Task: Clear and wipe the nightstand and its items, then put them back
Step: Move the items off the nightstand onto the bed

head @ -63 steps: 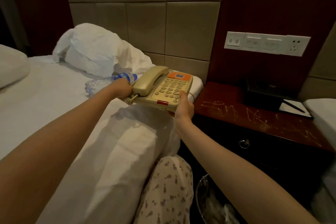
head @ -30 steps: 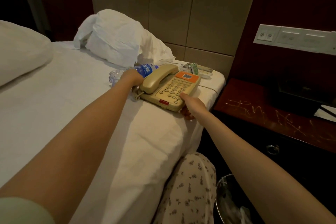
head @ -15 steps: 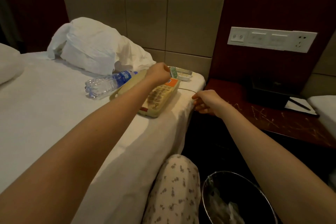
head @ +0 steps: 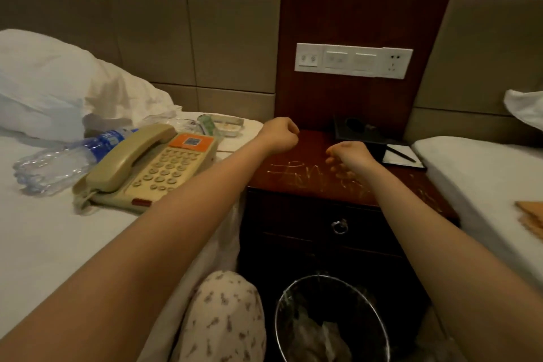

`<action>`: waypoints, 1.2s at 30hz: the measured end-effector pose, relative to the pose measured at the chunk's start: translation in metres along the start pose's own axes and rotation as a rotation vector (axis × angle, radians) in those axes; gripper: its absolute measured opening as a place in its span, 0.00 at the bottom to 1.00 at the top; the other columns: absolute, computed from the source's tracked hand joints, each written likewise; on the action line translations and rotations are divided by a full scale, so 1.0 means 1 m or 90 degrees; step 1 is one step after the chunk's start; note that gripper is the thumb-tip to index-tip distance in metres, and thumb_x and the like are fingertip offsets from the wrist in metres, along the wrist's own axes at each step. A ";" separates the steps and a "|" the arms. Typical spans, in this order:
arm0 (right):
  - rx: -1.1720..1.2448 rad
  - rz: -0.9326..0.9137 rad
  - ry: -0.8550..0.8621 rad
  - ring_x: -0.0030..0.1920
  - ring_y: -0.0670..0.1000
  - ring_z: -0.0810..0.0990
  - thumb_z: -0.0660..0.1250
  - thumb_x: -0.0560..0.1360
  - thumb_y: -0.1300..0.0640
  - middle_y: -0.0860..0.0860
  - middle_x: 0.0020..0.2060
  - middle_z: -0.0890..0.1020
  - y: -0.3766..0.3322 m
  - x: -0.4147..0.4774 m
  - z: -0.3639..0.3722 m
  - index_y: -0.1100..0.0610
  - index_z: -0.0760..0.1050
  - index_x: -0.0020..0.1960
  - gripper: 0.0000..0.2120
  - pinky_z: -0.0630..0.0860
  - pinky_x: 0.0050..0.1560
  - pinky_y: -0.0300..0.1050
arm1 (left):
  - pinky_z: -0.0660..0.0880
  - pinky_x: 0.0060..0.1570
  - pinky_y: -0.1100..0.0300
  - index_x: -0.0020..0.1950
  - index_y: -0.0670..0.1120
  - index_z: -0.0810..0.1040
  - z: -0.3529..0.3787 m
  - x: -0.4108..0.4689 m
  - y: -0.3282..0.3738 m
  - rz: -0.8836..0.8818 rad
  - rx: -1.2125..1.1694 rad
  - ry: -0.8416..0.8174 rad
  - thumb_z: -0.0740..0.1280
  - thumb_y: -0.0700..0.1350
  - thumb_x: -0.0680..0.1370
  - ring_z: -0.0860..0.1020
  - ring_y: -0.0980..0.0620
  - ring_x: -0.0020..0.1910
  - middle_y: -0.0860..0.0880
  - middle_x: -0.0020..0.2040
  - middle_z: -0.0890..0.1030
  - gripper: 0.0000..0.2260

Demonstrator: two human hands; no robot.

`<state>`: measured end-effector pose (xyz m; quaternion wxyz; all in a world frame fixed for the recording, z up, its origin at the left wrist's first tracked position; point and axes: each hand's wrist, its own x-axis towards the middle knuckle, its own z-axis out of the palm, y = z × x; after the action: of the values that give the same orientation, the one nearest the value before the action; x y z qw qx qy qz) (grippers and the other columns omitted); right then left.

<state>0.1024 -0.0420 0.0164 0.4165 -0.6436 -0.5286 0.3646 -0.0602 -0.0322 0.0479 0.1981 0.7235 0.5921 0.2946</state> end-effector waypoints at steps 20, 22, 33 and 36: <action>-0.284 -0.037 0.067 0.52 0.60 0.72 0.64 0.71 0.63 0.62 0.62 0.68 0.065 0.083 -0.084 0.48 0.68 0.65 0.24 0.73 0.46 0.50 | 0.69 0.32 0.67 0.70 0.46 0.65 0.092 0.080 0.018 0.018 -0.026 -0.143 0.61 0.35 0.77 0.72 0.57 0.38 0.41 0.68 0.68 0.22; -0.299 -0.015 0.062 0.58 0.63 0.70 0.66 0.70 0.61 0.62 0.62 0.67 0.070 0.094 -0.086 0.48 0.64 0.68 0.28 0.73 0.54 0.54 | 0.67 0.30 0.67 0.71 0.47 0.63 0.102 0.089 0.016 0.017 -0.015 -0.159 0.62 0.36 0.77 0.72 0.56 0.37 0.40 0.69 0.66 0.23; -0.029 0.091 0.108 0.50 0.55 0.73 0.61 0.75 0.48 0.55 0.52 0.74 0.071 0.161 -0.089 0.61 0.70 0.58 0.19 0.66 0.44 0.46 | 0.67 0.61 0.55 0.74 0.39 0.60 0.144 0.162 0.014 -0.101 -0.064 -0.132 0.56 0.52 0.81 0.69 0.43 0.68 0.40 0.71 0.67 0.25; 0.000 0.106 0.113 0.46 0.54 0.73 0.58 0.76 0.45 0.55 0.45 0.74 0.075 0.174 -0.084 0.60 0.71 0.54 0.18 0.66 0.46 0.48 | 0.67 0.52 0.56 0.60 0.39 0.71 0.158 0.172 0.016 -0.150 -0.171 -0.163 0.53 0.56 0.81 0.75 0.44 0.55 0.40 0.57 0.75 0.23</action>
<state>0.2378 0.1091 -0.0248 0.4299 -0.7151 -0.4341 0.3396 0.0776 0.1414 -0.0273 0.3994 0.6478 0.5981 0.2512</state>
